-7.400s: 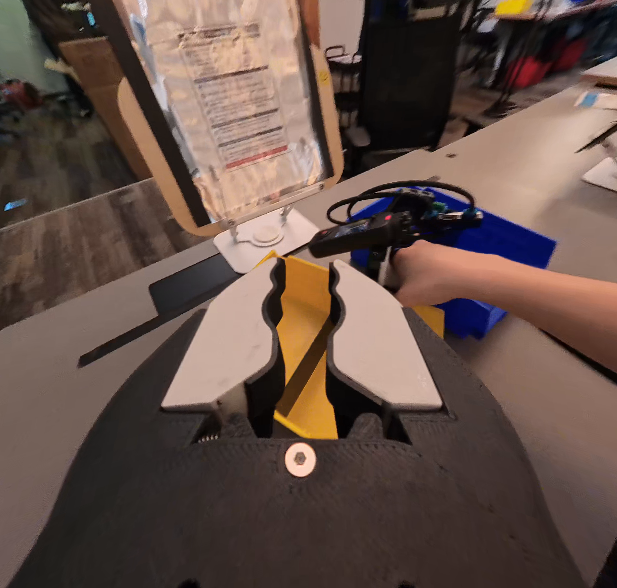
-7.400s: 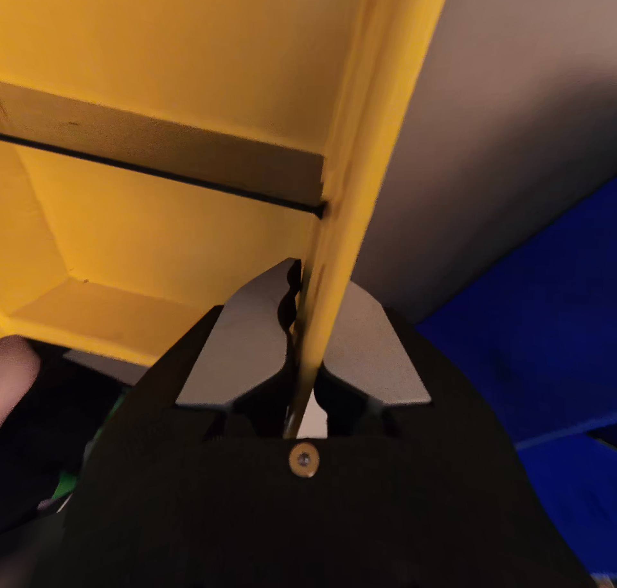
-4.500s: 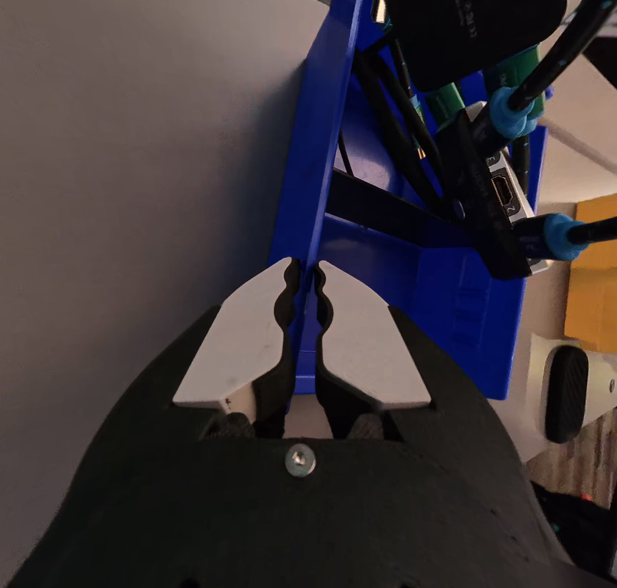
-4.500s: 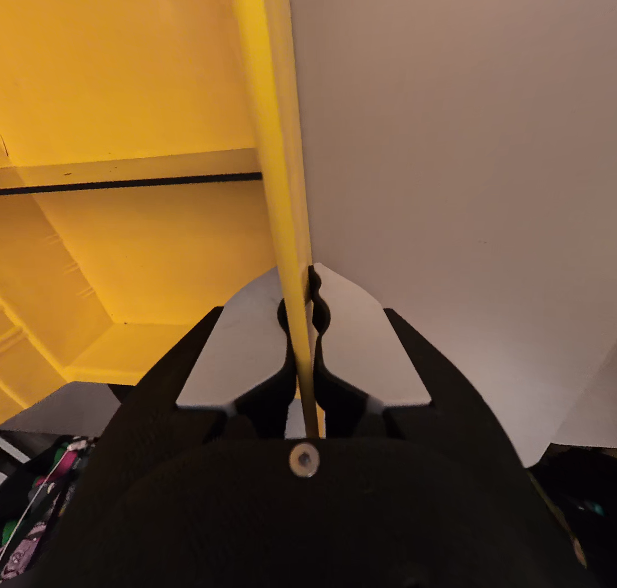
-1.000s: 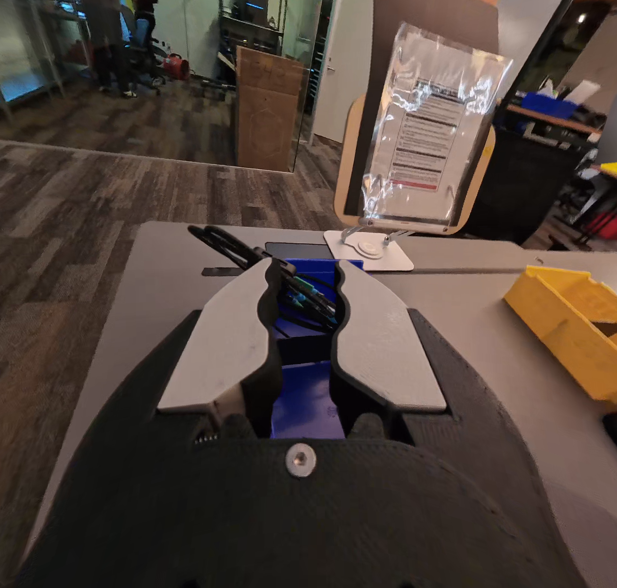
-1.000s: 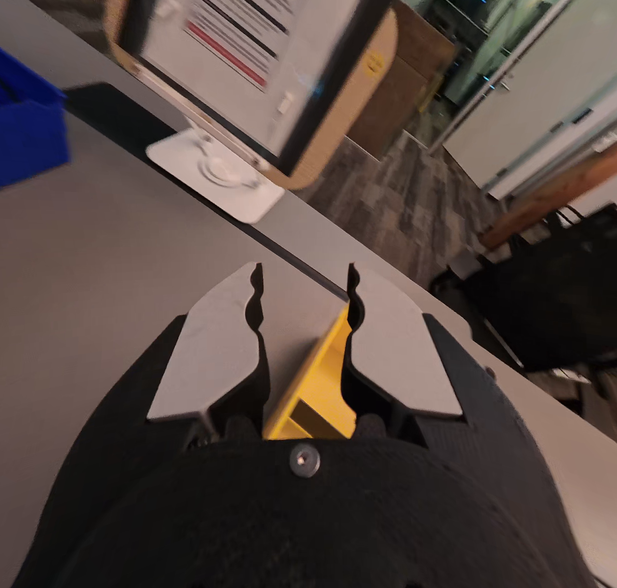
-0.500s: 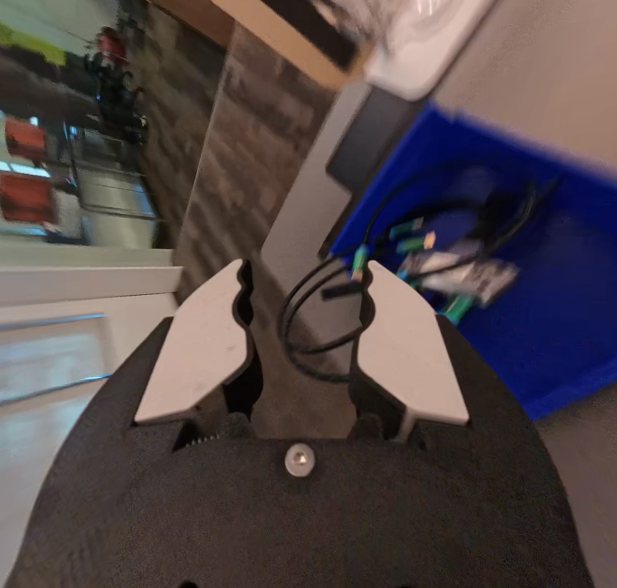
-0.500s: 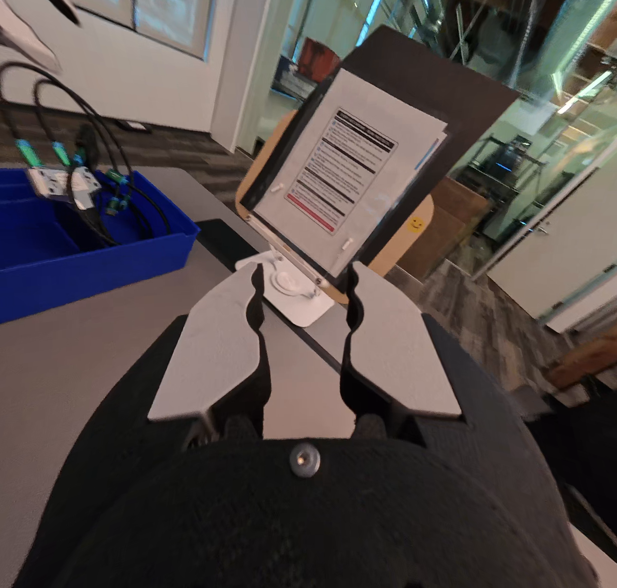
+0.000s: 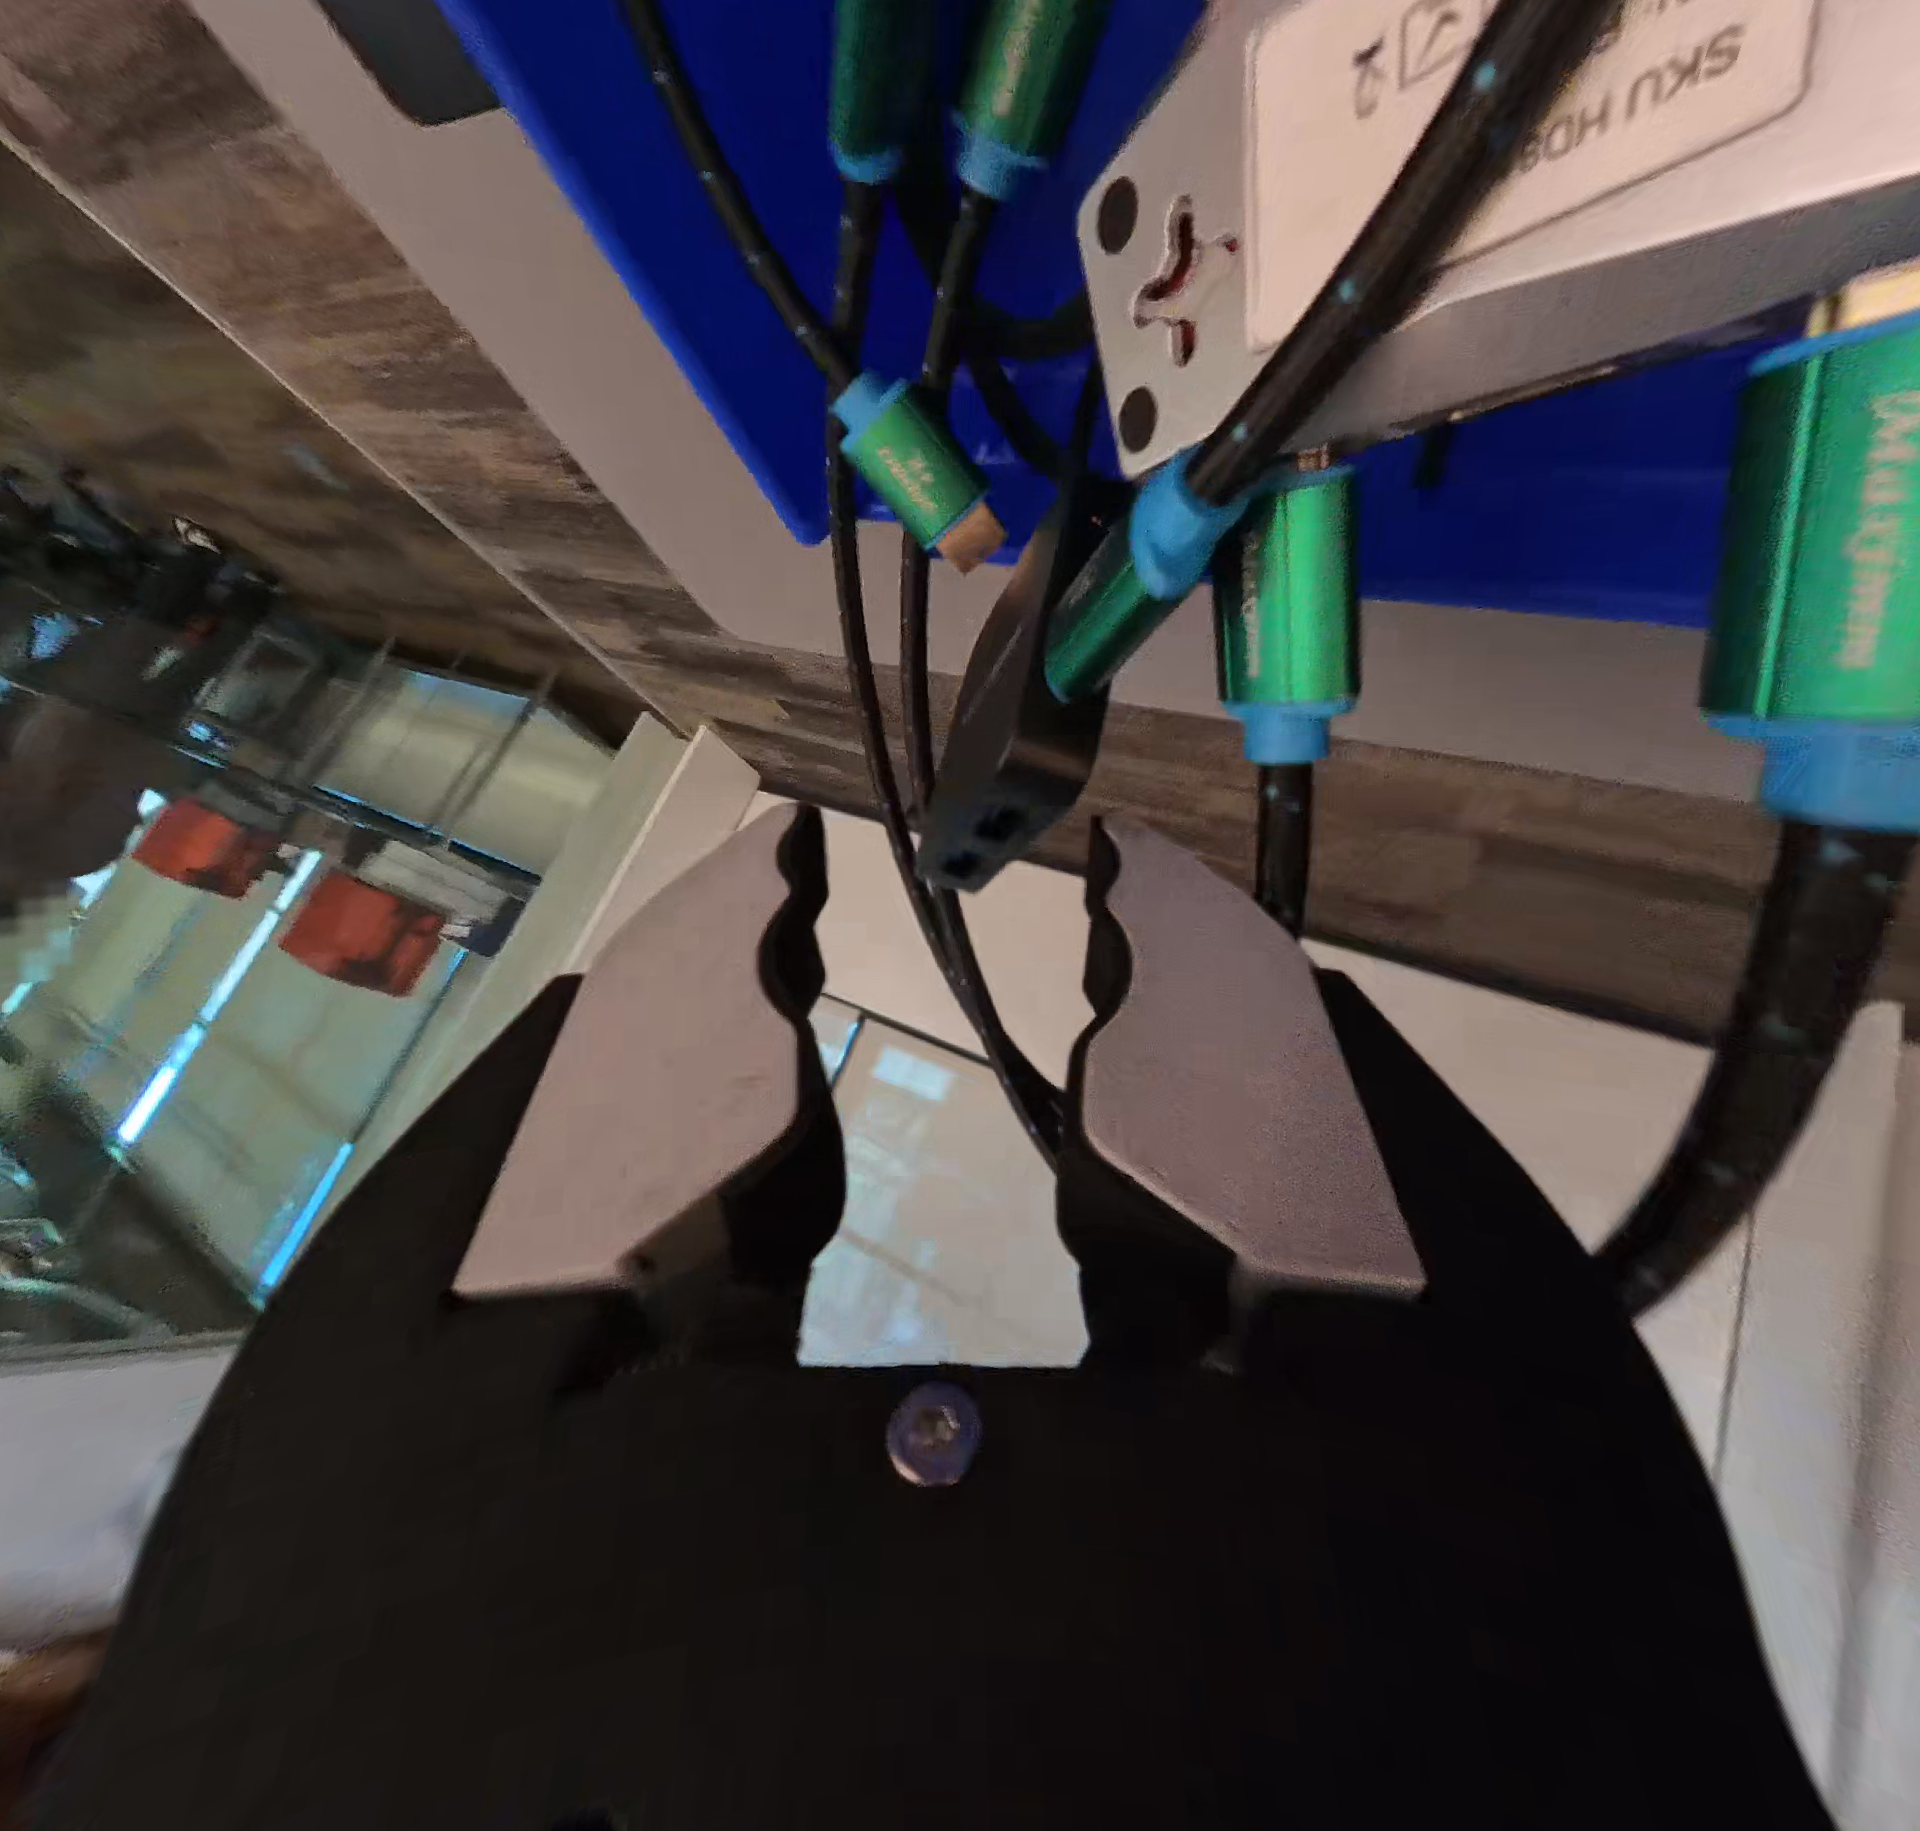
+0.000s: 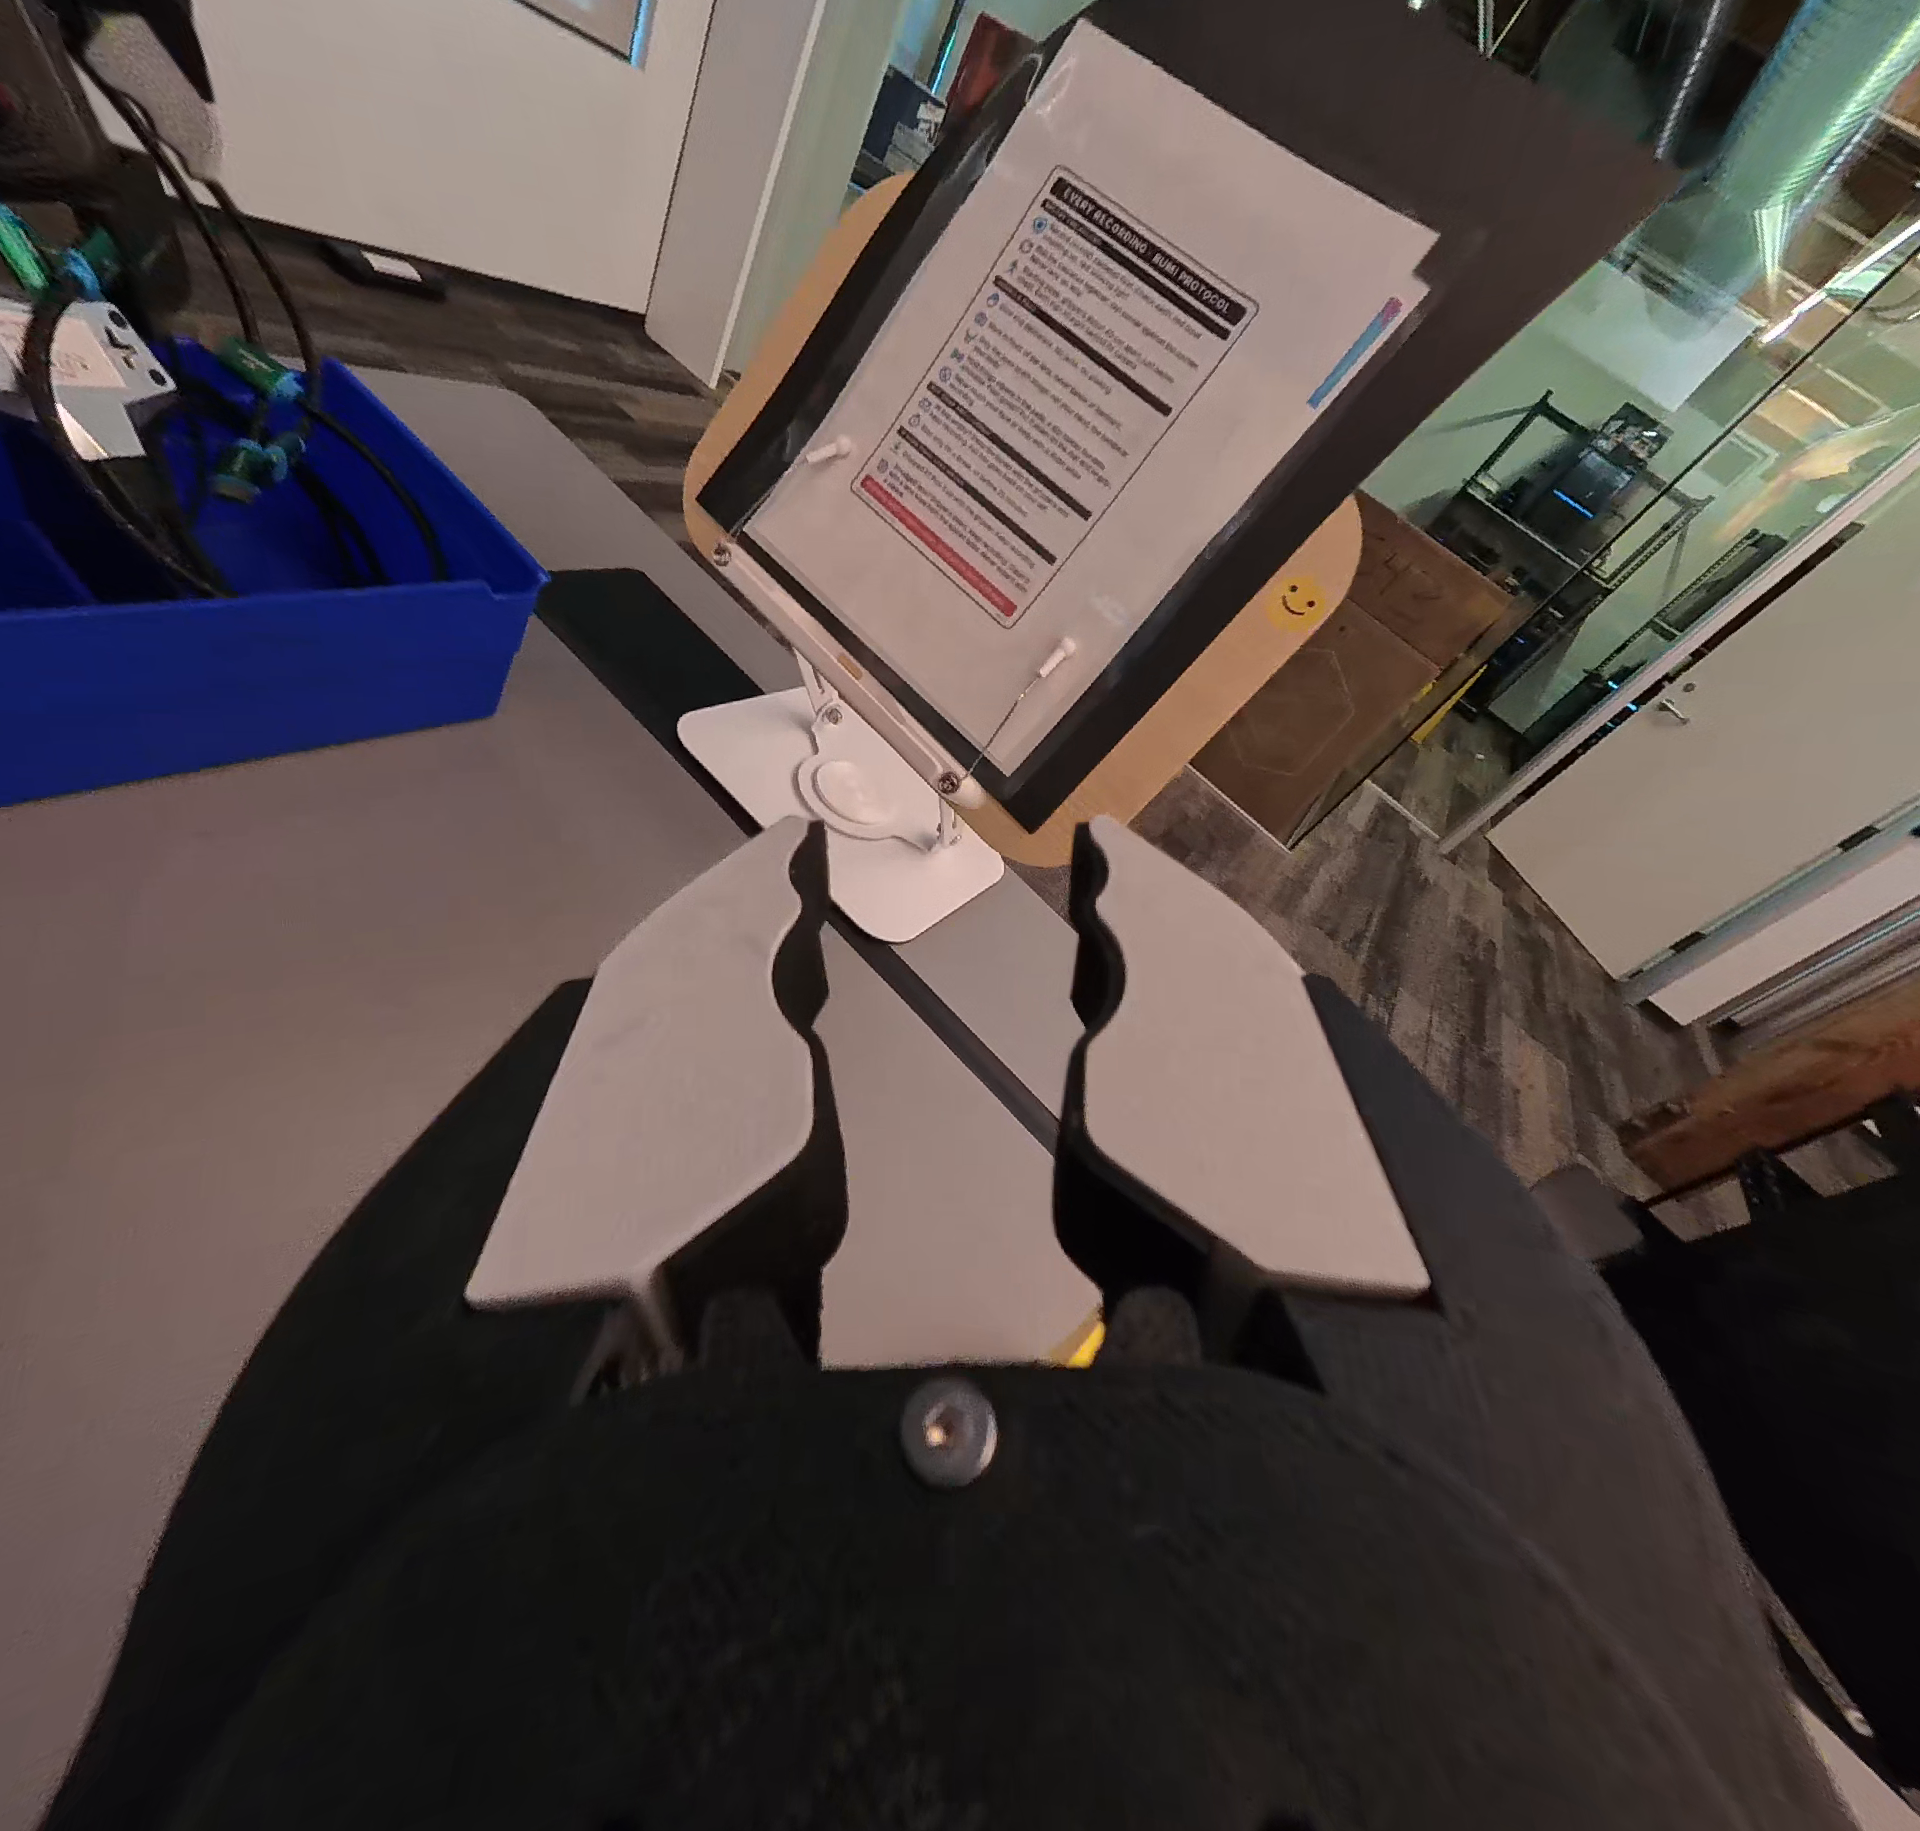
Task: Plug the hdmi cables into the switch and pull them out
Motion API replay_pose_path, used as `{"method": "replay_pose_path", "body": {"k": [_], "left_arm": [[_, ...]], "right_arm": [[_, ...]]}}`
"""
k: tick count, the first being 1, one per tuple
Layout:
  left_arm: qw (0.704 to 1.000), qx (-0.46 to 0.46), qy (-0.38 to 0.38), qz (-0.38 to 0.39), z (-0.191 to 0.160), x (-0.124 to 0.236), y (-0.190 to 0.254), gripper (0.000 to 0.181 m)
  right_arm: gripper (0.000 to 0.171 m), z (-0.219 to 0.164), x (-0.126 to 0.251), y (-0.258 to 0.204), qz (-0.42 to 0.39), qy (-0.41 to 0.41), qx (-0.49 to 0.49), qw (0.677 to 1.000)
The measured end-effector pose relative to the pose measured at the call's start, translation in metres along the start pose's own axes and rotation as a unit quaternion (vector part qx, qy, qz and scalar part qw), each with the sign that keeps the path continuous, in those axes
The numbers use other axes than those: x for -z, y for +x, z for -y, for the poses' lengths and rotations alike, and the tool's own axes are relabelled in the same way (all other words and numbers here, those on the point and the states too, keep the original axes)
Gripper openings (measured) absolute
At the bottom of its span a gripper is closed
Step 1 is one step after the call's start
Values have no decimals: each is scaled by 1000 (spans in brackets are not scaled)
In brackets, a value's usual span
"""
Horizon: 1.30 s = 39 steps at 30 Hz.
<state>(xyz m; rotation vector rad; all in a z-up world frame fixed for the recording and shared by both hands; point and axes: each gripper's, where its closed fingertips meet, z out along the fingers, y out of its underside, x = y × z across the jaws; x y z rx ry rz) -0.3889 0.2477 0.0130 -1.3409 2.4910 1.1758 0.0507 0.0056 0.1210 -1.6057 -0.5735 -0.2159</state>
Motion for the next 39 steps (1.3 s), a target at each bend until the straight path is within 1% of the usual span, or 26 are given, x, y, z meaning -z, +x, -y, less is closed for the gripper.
{"method": "replay_pose_path", "body": {"k": [2, 5, 8, 11, 14, 17, 21, 27, 32, 35, 37, 39], "left_arm": [[1000, -27, -7, -15, 4, -11, 5, 38], [998, -61, -17, -11, 7, -26, 3, 38], [997, -77, -27, -16, 8, -38, 6, 20], [995, -94, -37, -8, 7, -36, 6, 15], [995, -83, -57, 4, -4, -19, -1, 15], [996, -61, -59, 28, -16, 14, -15, 15], [997, -17, -49, 53, -28, 70, -30, 14], [988, 58, 35, 136, -11, 167, -63, 14], [969, 92, 109, 201, 17, 238, -89, 14], [951, 119, 159, 237, 42, 270, -104, 15], [929, 152, 210, 263, 70, 285, -113, 15], [895, 199, 271, 293, 101, 296, -120, 15]], "right_arm": [[46, -2, -2, 1, -2, -5, -1, 1000], [46, -8, -6, 1, 1, -13, -4, 1000], [45, -15, -10, 2, 0, -24, -4, 1000], [45, -17, -13, 3, 3, -25, -5, 1000], [44, -17, -13, 4, 8, -21, -12, 1000], [44, -16, -12, 3, 11, -17, -16, 1000], [43, -12, -9, -2, 22, -5, -29, 999], [43, 3, 2, -10, 34, 26, -40, 998], [43, 15, 13, -19, 50, 48, -39, 997], [42, 27, 23, -22, 58, 68, -37, 995], [40, 40, 33, -26, 68, 94, -39, 992], [38, 57, 44, -36, 94, 134, -54, 985]]}}
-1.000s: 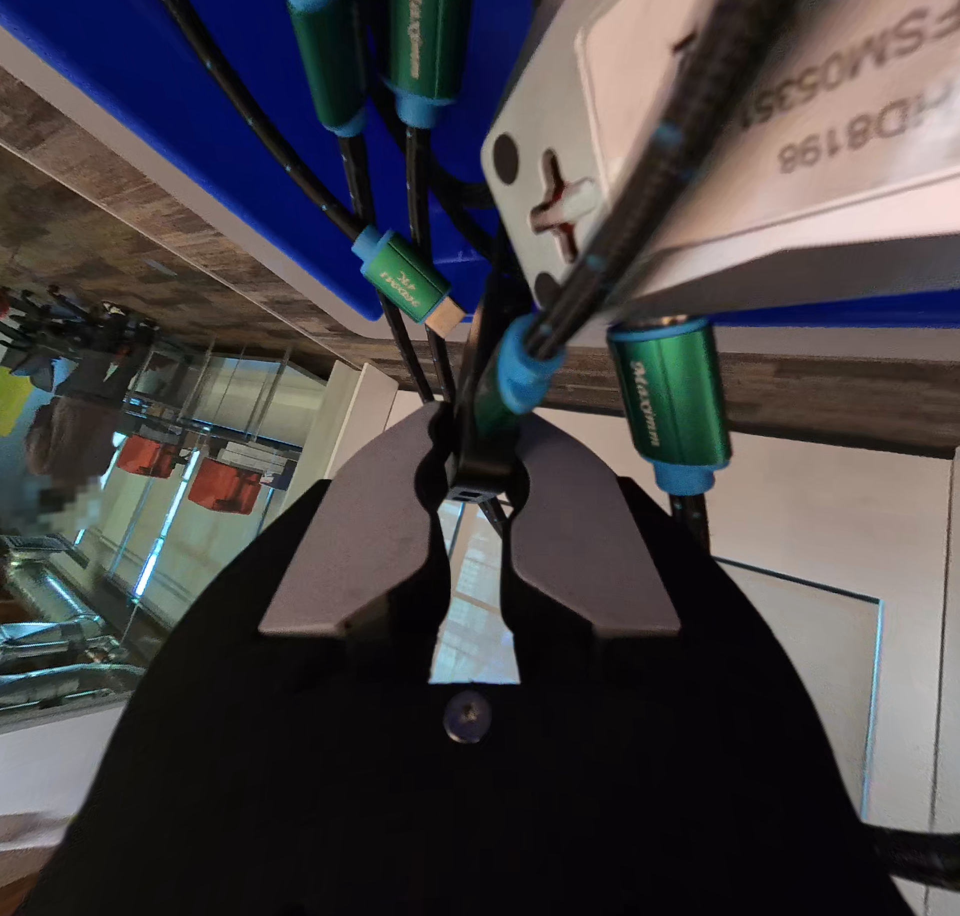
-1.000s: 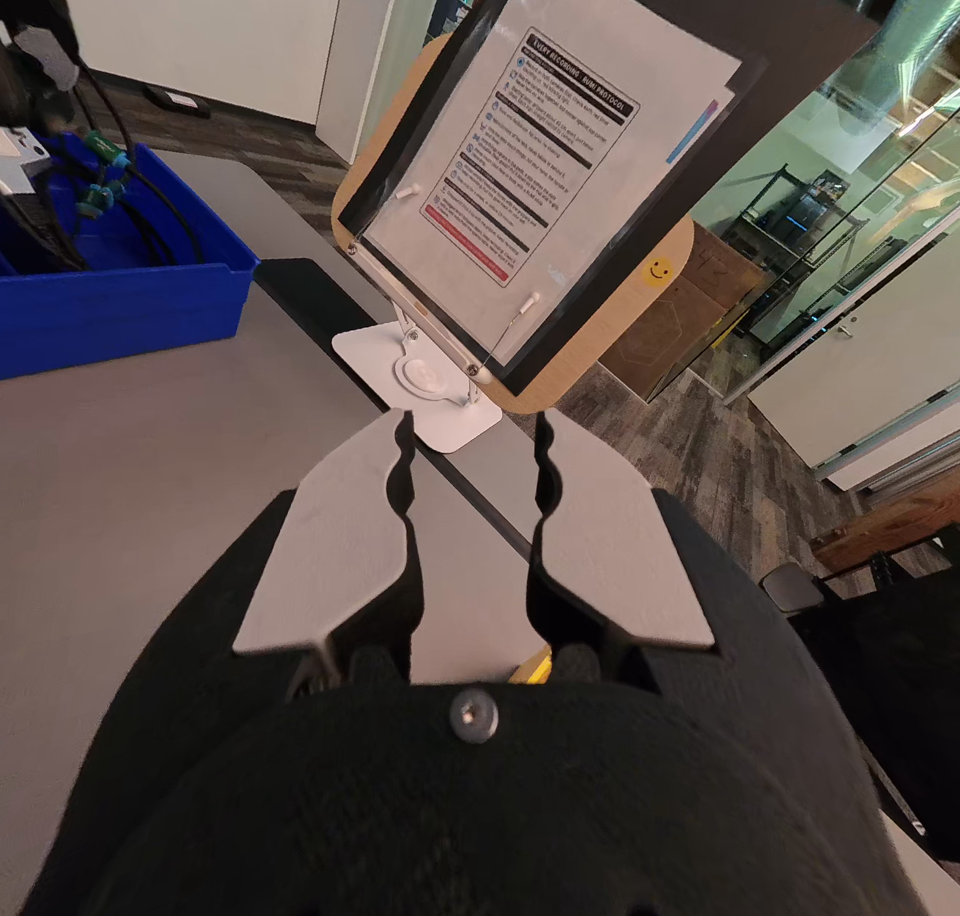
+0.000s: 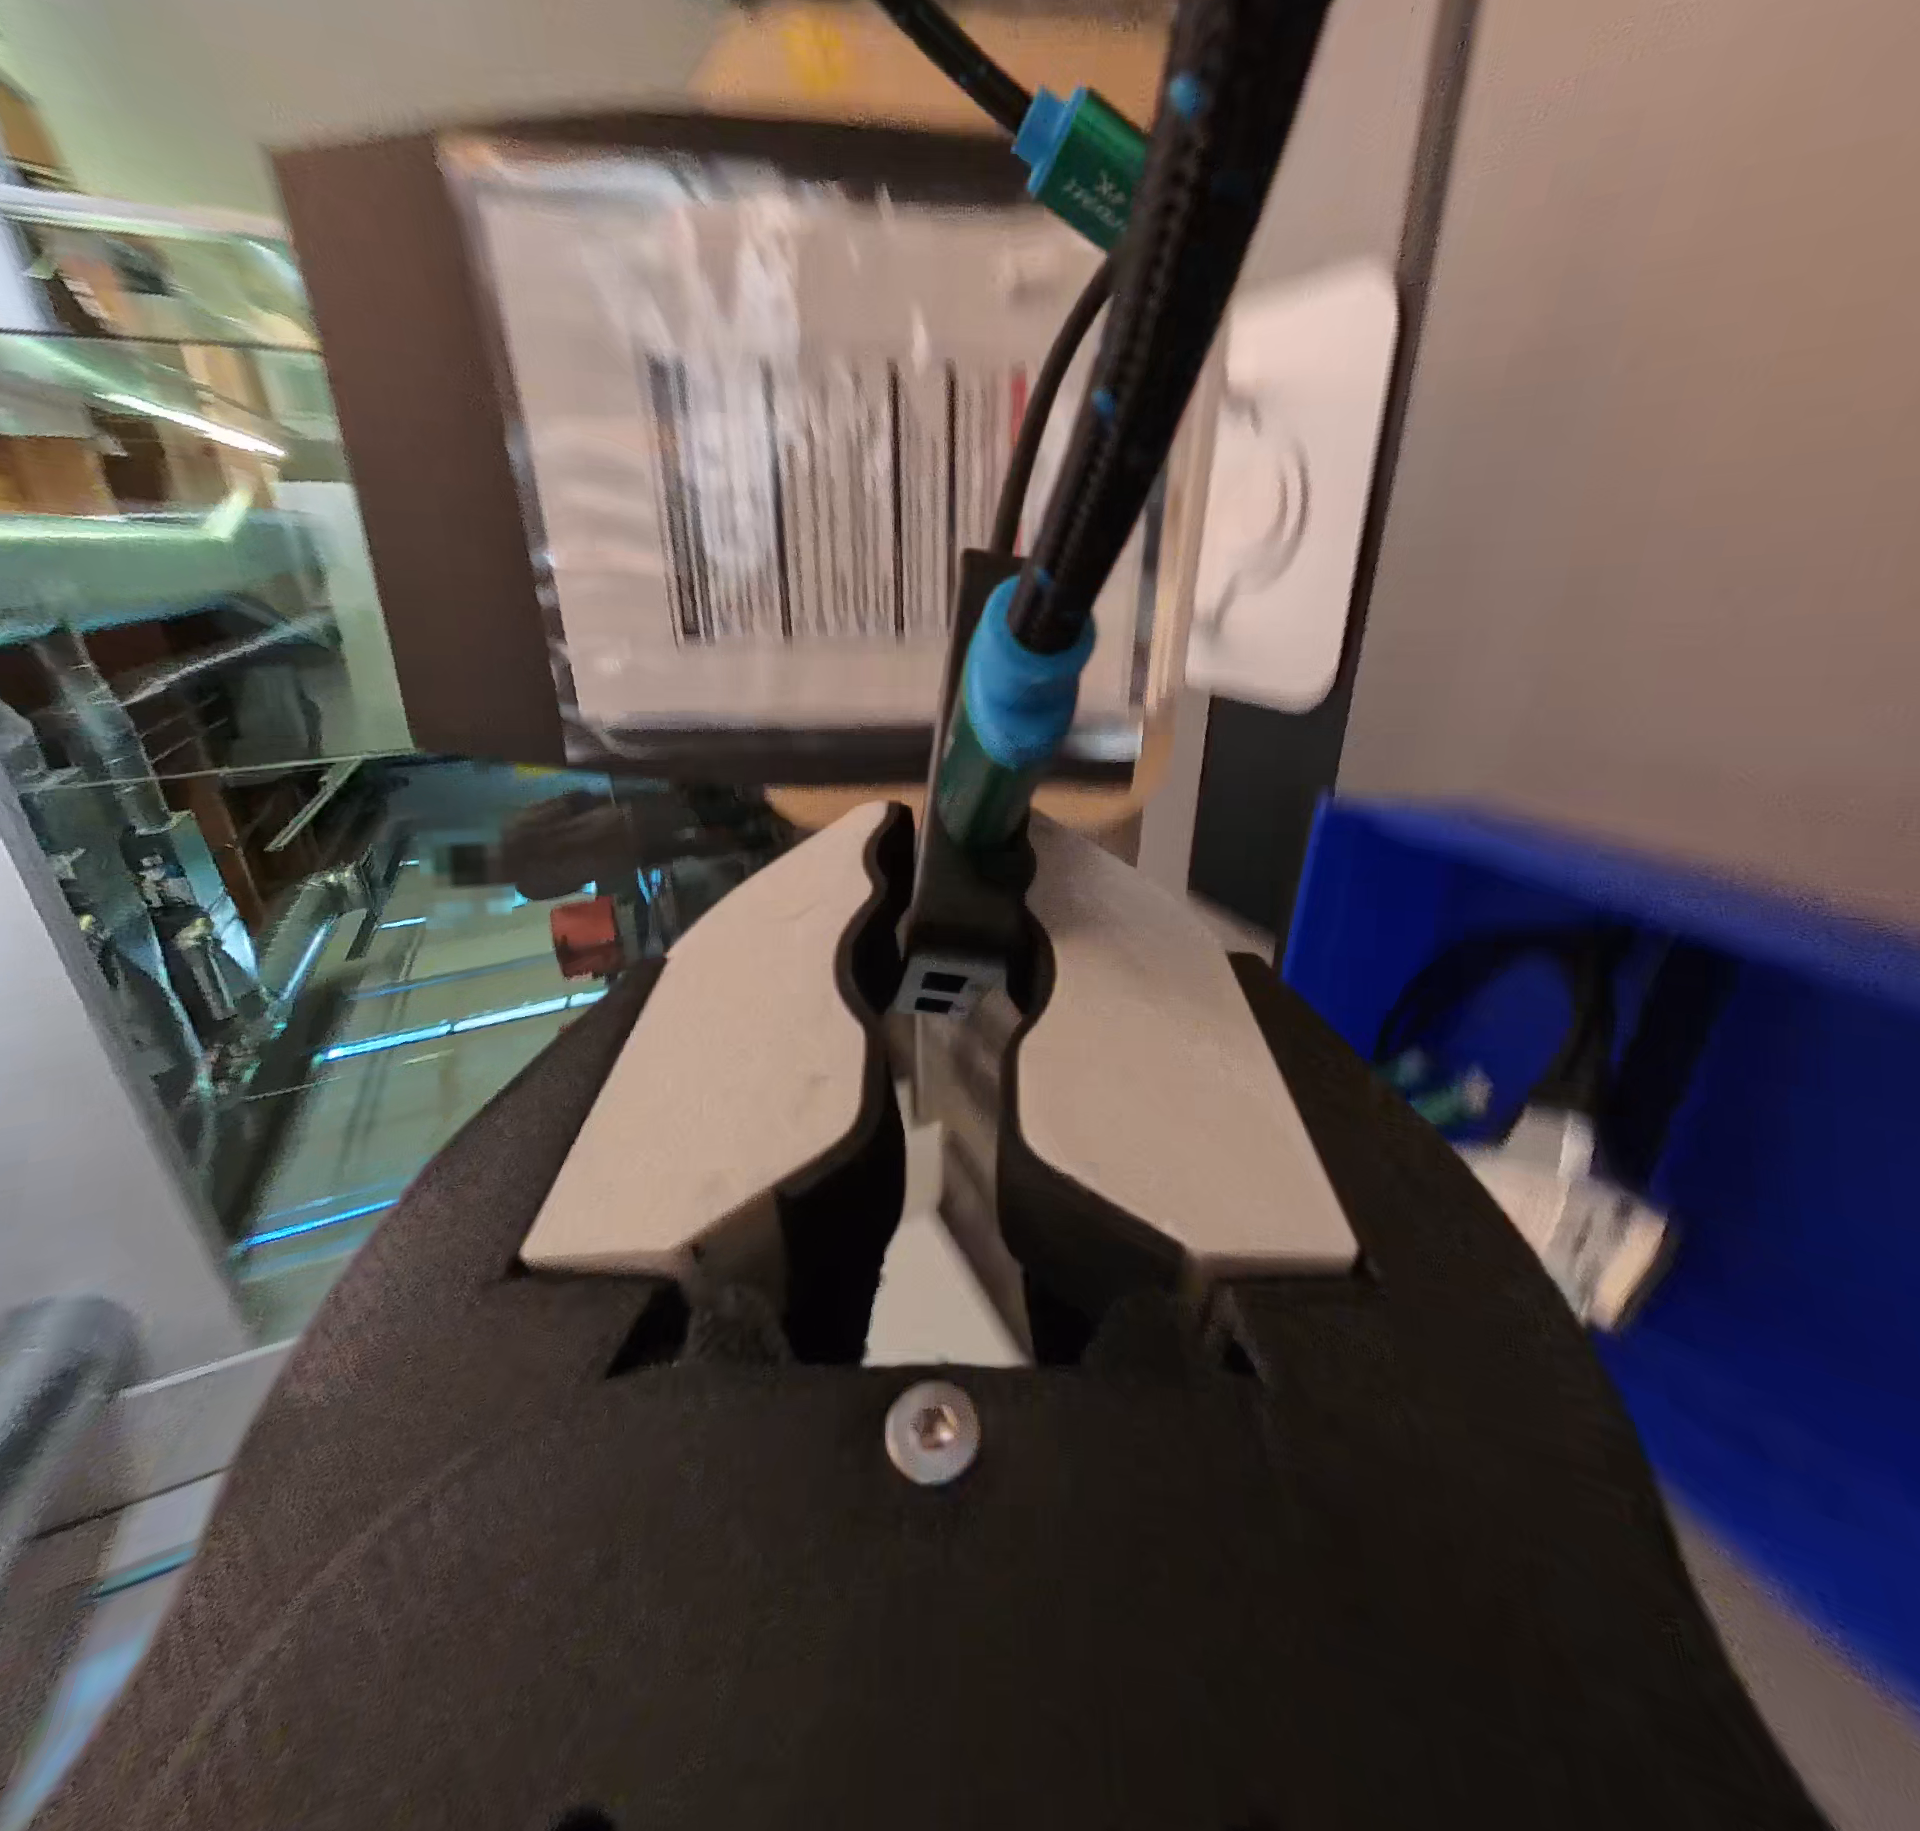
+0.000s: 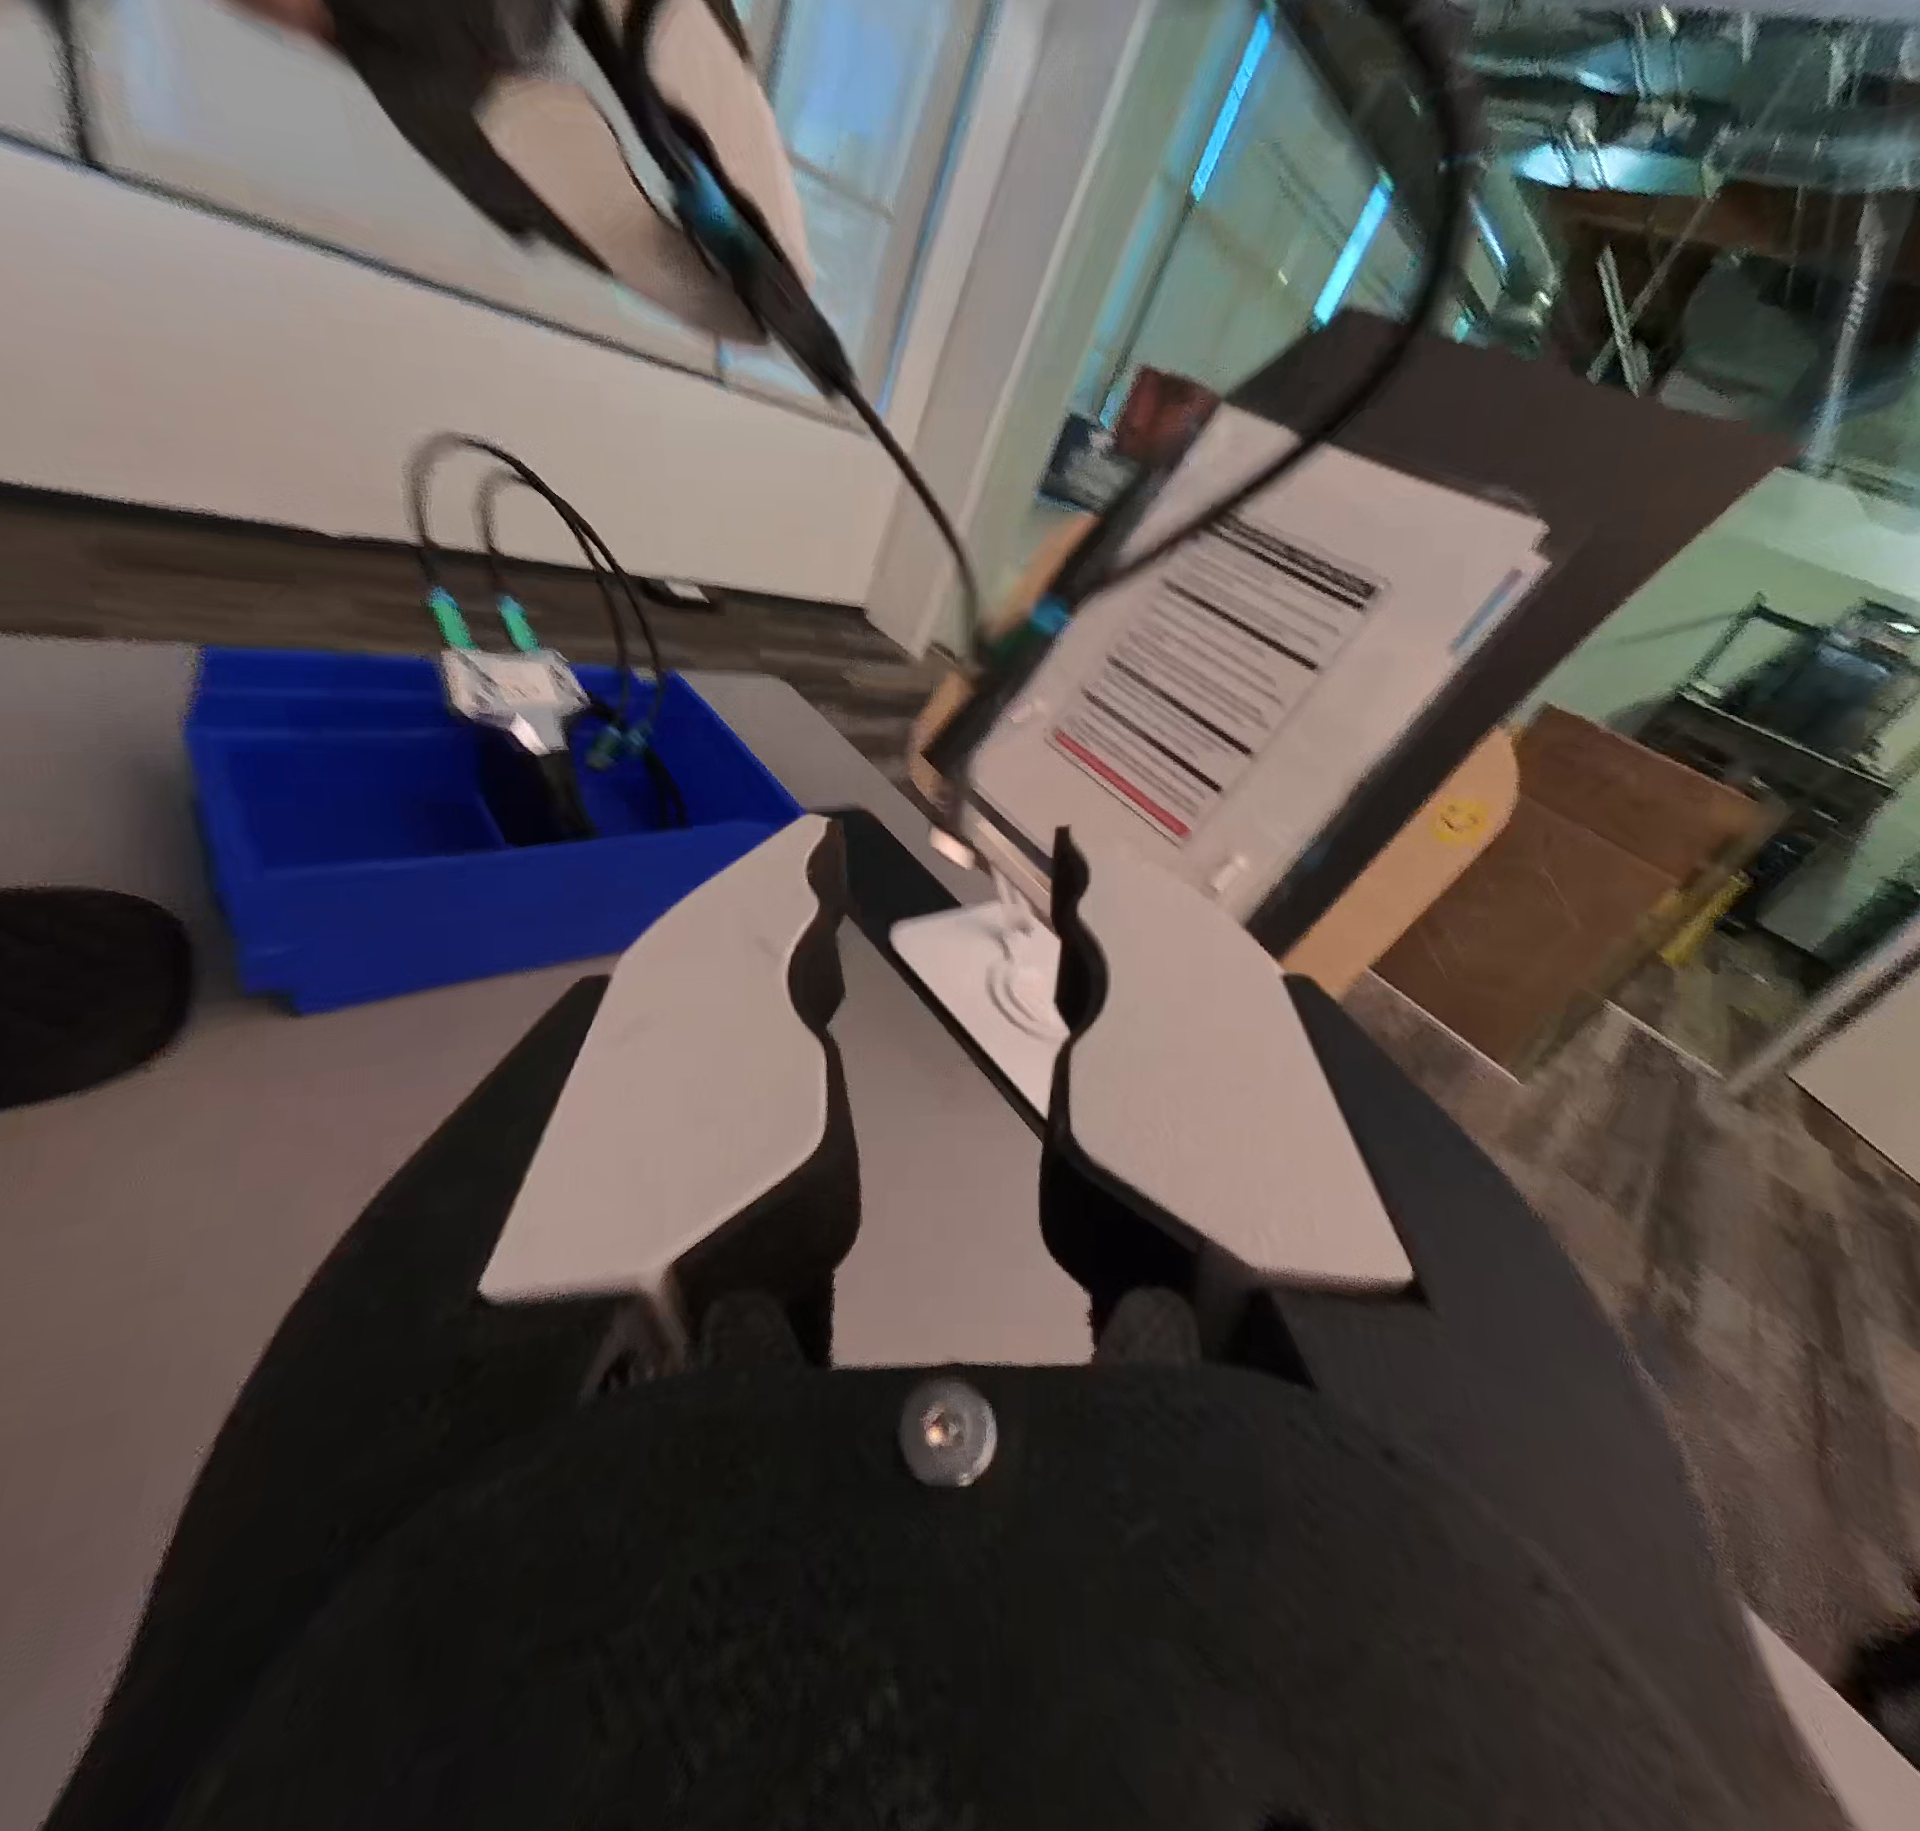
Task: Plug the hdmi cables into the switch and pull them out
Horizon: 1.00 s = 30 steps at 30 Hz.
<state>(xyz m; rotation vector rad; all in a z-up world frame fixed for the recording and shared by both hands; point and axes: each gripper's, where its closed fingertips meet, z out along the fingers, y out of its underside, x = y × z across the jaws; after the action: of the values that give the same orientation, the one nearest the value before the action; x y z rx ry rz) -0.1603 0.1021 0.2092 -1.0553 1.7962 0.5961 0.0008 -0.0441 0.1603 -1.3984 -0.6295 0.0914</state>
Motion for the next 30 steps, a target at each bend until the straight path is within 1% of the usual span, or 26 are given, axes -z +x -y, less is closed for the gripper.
{"method": "replay_pose_path", "body": {"k": [2, 4, 6, 8, 11, 12, 14, 17, 18, 21, 23, 25, 27, 30], "left_arm": [[994, 73, 71, 45, 31, -8, 10, 16], [979, 134, 138, 69, 57, -15, 27, 15], [969, 143, 170, 108, 77, -21, 46, 14], [964, 124, 184, 143, 94, -26, 65, 14], [965, 93, 197, 145, 112, -33, 97, 15], [966, 84, 197, 144, 115, -36, 106, 15], [969, 69, 193, 135, 117, -40, 124, 15], [967, 54, 201, 146, 115, -40, 142, 14], [966, 44, 205, 152, 113, -41, 146, 14], [967, 27, 213, 136, 111, -48, 155, 14], [967, 32, 213, 133, 107, -50, 154, 14], [968, 29, 206, 141, 103, -51, 150, 15], [967, 33, 210, 139, 102, -50, 150, 15], [960, 55, 246, 121, 112, -43, 153, 15]], "right_arm": [[38, 13, -1, -15, 30, 33, -22, 999], [41, 16, -6, -27, 48, 41, -37, 997], [46, 16, -15, -35, 42, 44, -24, 998], [48, 12, -22, -43, 30, 36, 38, 998], [48, -8, -34, -51, 8, -11, 162, 987], [47, -16, -38, -52, -1, -26, 208, 978], [38, -29, -44, -59, -5, -41, 294, 955], [29, -45, -53, -73, 10, -48, 376, 925], [28, -47, -55, -78, 18, -41, 388, 920], [24, -52, -59, -84, 23, -34, 415, 909], [25, -63, -60, -84, 33, -64, 437, 897], [26, -72, -61, -83, 42, -95, 433, 896], [29, -70, -65, -80, 25, -86, 431, 898], [26, -73, -69, -80, 4, -80, 471, 878]]}}
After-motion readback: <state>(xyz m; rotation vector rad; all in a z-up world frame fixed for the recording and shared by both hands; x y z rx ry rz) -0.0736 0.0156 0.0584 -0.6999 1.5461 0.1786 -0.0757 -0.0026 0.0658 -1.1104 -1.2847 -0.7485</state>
